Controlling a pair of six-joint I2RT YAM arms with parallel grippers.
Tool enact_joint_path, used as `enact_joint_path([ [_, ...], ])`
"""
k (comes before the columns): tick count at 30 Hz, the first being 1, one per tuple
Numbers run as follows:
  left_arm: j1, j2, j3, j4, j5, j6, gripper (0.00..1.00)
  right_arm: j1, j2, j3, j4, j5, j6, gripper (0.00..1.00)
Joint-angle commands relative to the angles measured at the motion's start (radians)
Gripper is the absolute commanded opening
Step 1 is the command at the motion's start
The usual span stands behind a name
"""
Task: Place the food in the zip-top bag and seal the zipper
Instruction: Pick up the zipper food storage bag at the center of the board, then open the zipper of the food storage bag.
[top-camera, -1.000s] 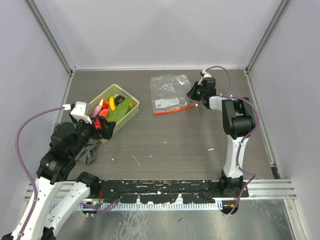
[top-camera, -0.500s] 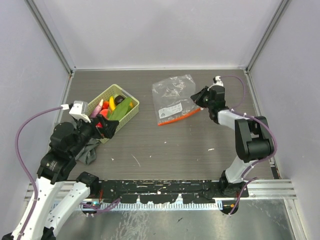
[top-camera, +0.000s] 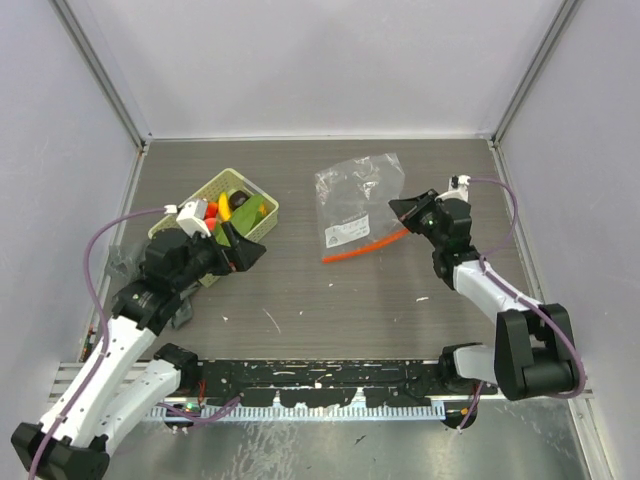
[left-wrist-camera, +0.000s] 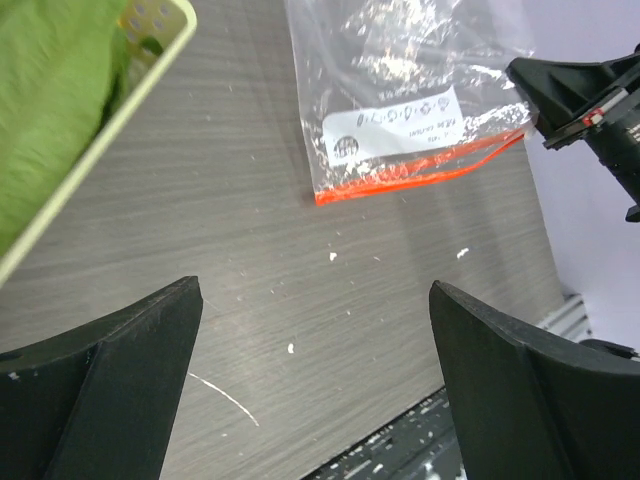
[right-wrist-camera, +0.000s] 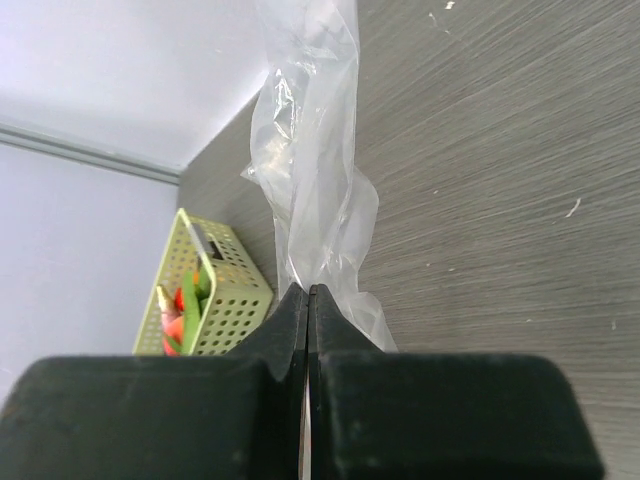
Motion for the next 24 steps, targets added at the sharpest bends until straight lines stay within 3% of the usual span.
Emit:
enact_joint_path([
  [1,-0.019,0.043,-0.039,0.168,0.086,-0.099,0.96,0.012,-0.096,-0.042,0.076,0.006,0.092,0.01],
  [24,-0.158,0.443,-0.121,0.635,0.08,-0.282,0.95,0.116,-0.341,-0.195,0.188,-0.028,0.306,0.0],
])
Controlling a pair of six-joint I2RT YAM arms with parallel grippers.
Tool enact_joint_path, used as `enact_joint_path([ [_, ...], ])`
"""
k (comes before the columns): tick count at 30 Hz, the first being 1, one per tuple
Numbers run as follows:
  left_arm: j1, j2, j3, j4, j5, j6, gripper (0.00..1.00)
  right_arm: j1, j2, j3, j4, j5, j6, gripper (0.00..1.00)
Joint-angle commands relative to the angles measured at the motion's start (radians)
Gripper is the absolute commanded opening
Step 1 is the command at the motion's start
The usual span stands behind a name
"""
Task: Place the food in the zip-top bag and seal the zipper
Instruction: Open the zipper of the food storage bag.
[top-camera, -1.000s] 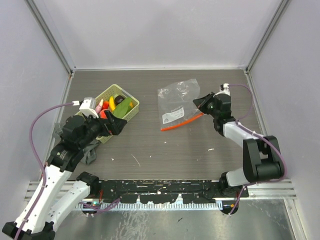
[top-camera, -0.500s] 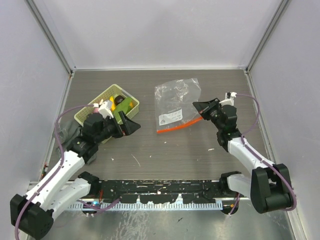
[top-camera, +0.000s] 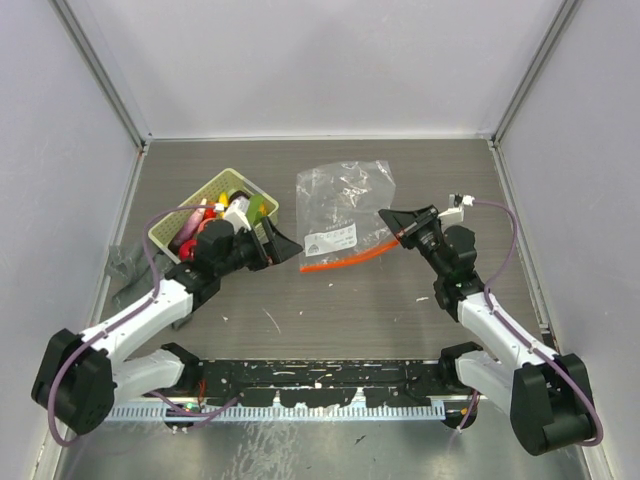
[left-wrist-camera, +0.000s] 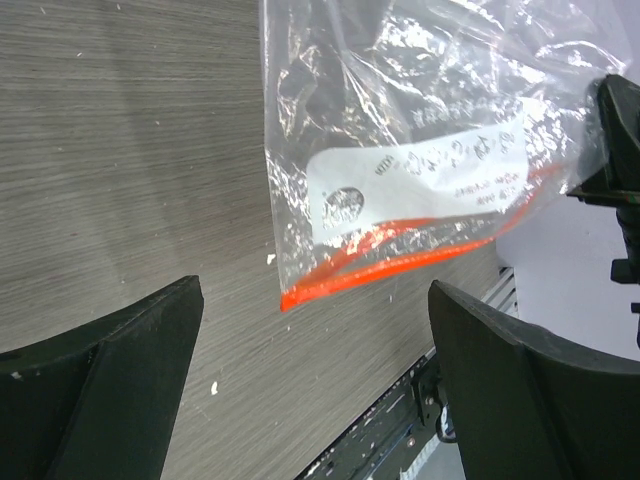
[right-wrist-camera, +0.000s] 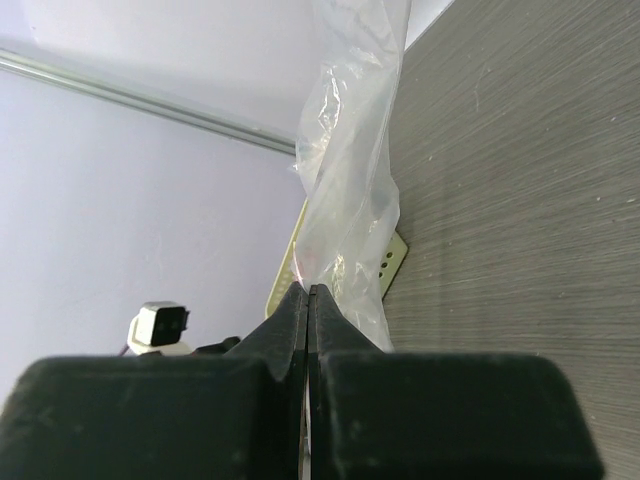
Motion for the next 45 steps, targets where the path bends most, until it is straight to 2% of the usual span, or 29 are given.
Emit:
enact_joint_path([
  [1,-0.021,0.065,0.002,0.193,0.013,-0.053,0.95,0.017,-0.044,-0.012,0.093,-0.011,0.058,0.01],
  [10,-0.045,0.173,-0.001,0.312,0.068,-0.101,0.88,0.036,-0.082,-0.043,0.11,0.007,0.083,0.01],
  [17,-0.059,0.234,-0.024,0.411,0.102,-0.148,0.71,0.039,-0.081,-0.055,0.128,0.006,0.088,0.01],
  [21,-0.059,0.21,-0.036,0.43,0.098,-0.152,0.59,0.04,-0.08,-0.062,0.11,0.006,0.068,0.01],
  [31,-0.059,0.077,-0.024,0.3,0.055,-0.067,0.14,0.041,-0.081,-0.081,-0.015,-0.008,-0.046,0.04],
  [35,-0.058,0.041,-0.003,0.226,0.038,-0.037,0.0,0.04,-0.083,-0.064,-0.07,-0.016,-0.106,0.09],
  [40,-0.059,-0.003,0.019,0.153,0.012,-0.006,0.0,0.041,-0.084,-0.014,-0.178,-0.023,-0.233,0.19],
  [45,-0.058,-0.027,0.067,0.033,-0.015,0.046,0.0,0.044,-0.071,0.038,-0.254,-0.077,-0.395,0.38],
])
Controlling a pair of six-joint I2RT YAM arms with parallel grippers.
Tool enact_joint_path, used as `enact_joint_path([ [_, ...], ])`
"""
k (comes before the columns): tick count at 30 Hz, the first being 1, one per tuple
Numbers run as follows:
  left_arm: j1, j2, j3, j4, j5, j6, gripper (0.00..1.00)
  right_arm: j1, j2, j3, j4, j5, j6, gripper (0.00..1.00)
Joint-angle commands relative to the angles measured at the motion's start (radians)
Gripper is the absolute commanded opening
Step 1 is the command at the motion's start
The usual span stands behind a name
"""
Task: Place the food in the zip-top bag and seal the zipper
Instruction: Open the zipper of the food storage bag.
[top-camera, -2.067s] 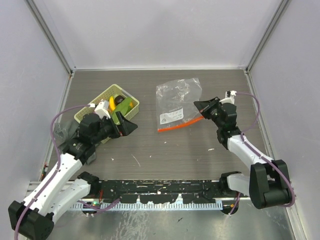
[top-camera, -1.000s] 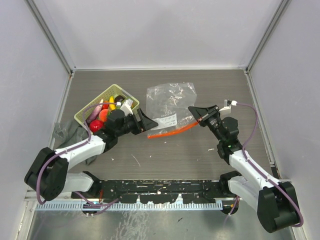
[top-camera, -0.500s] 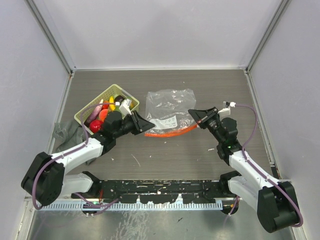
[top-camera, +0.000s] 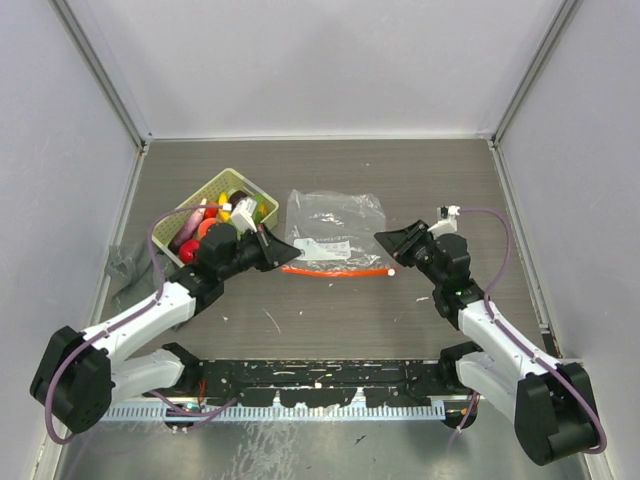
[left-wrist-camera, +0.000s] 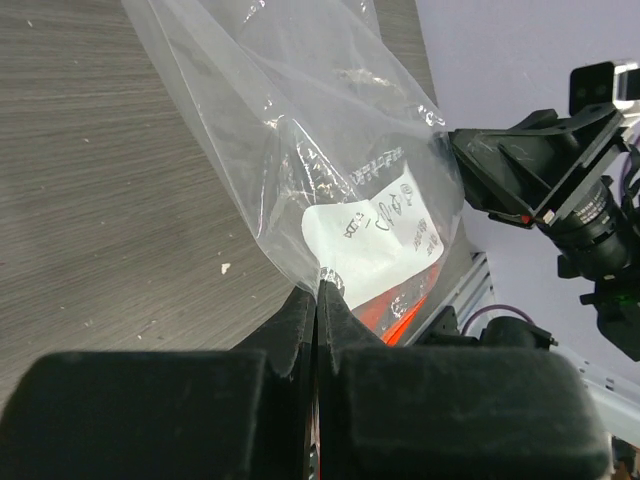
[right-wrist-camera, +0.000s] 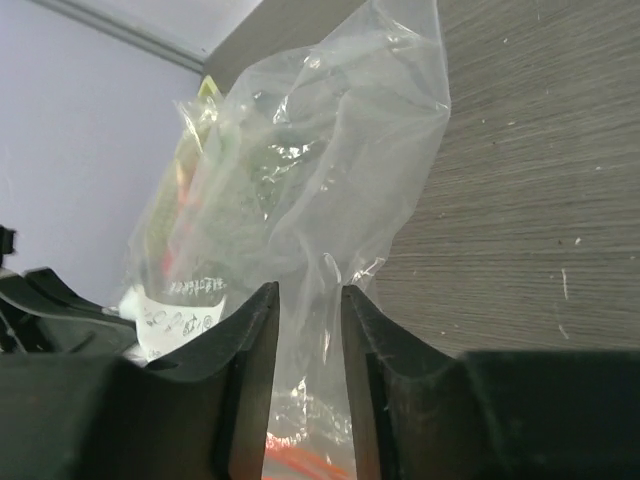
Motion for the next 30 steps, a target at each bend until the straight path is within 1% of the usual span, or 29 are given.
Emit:
enact_joint_path([
  [1,-0.003,-0.036,0.094,-0.099,-0.038,0.077,0.0,0.013,-0.006,0.095,-0.056,-0.066,-0.202,0.42],
  [3,-0.003,-0.036,0.116,-0.146,-0.051,0.093,0.0,0.024,0.003,0.12,-0.091,-0.085,-0.268,0.52],
  [6,-0.003,-0.039,0.141,-0.199,-0.068,0.114,0.0,0.049,0.013,0.182,-0.196,-0.062,-0.378,0.61],
  [8,-0.002,-0.045,0.159,-0.232,-0.072,0.126,0.0,0.077,0.015,0.214,-0.246,-0.039,-0.444,0.65],
  [12,-0.002,-0.049,0.202,-0.303,-0.086,0.151,0.0,0.175,0.017,0.267,-0.3,-0.017,-0.59,0.71],
  [15,-0.001,-0.05,0.232,-0.359,-0.095,0.158,0.0,0.276,0.02,0.298,-0.348,0.043,-0.696,0.73],
  [17,-0.002,-0.05,0.25,-0.395,-0.102,0.159,0.0,0.341,0.016,0.297,-0.348,0.081,-0.754,0.74],
  [21,-0.002,-0.057,0.272,-0.43,-0.127,0.138,0.0,0.444,0.015,0.271,-0.306,0.134,-0.855,0.75],
  [23,-0.002,-0.062,0.277,-0.439,-0.147,0.116,0.0,0.505,0.001,0.228,-0.237,0.166,-0.921,0.75],
  [26,-0.002,-0.068,0.285,-0.446,-0.167,0.087,0.0,0.606,-0.021,0.141,-0.087,0.222,-1.058,0.75],
  [30,-0.002,-0.064,0.302,-0.475,-0.199,0.046,0.0,0.684,-0.001,0.061,0.056,0.275,-1.193,0.75],
])
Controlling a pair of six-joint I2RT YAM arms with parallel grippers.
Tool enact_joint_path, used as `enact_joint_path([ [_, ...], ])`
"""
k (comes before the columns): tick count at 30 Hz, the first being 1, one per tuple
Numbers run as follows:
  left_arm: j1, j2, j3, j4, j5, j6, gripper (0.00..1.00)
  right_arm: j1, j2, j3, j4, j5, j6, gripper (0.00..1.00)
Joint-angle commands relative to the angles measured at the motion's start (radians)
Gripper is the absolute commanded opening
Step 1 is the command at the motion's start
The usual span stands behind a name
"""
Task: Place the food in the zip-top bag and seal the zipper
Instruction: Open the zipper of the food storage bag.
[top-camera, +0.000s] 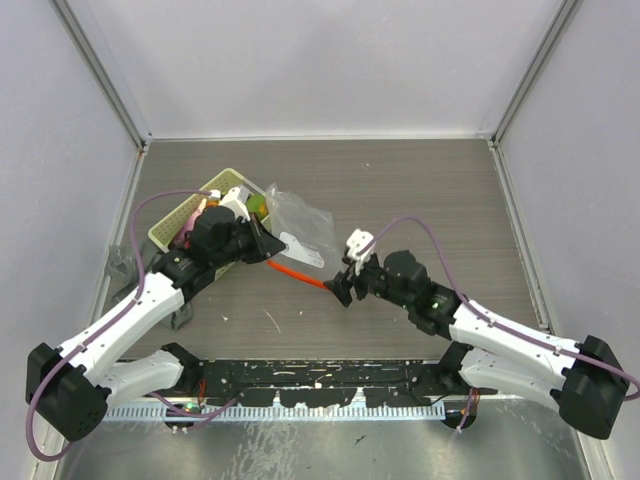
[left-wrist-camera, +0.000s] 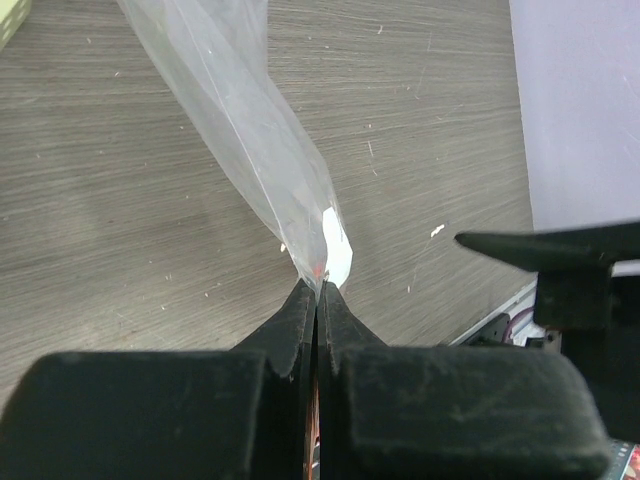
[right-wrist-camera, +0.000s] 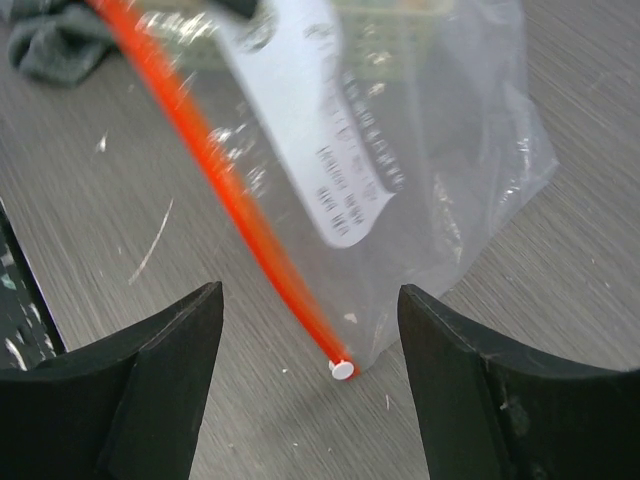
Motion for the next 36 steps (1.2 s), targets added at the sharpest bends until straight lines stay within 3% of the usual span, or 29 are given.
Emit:
enact_joint_path([
  [1,-0.002,-0.018,0.064,-0.027,-0.056,-0.059,0.0,0.073,0.013,-0.059,0.246,0.103,-0.227,0.75],
  [10,-0.002,0.013,0.092,-0.064,-0.05,-0.095,0.0,0.239,0.187,-0.136,0.568,0.391,-0.424,0.75],
  [15,-0.002,0.014,0.088,-0.053,-0.028,-0.092,0.0,0.271,0.298,-0.184,0.811,0.508,-0.485,0.74],
  [36,-0.002,0.019,0.071,-0.043,-0.03,-0.152,0.0,0.297,0.569,-0.156,1.042,0.596,-0.484,0.72],
])
